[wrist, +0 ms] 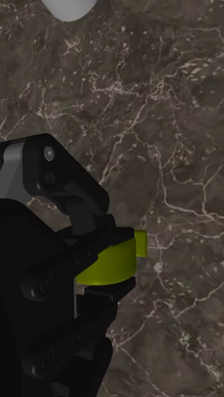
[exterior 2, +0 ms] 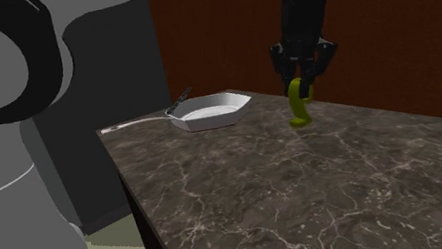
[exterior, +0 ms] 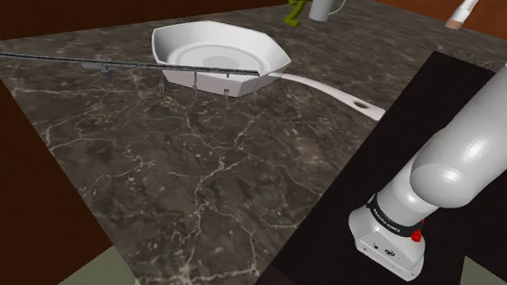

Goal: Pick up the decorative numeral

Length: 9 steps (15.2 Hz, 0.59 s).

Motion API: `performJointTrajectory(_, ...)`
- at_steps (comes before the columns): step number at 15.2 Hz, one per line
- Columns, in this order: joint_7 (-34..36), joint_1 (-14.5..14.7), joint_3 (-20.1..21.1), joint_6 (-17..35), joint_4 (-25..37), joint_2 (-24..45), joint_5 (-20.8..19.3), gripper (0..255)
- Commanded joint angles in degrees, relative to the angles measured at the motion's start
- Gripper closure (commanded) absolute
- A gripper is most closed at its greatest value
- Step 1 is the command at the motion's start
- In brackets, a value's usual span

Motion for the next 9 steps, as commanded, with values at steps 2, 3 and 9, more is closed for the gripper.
performJointTrajectory(2,-0.09,-0.06,-0.06,-3.03,4.63,1.63,0.06,255)
performJointTrajectory(3,-0.1,-0.08,-0.07,-4.02,6.17,2.17,0.09,255)
performJointTrajectory(9,-0.15,-0.16,-0.12,-8.44,13.25,4.83,0.21,255)
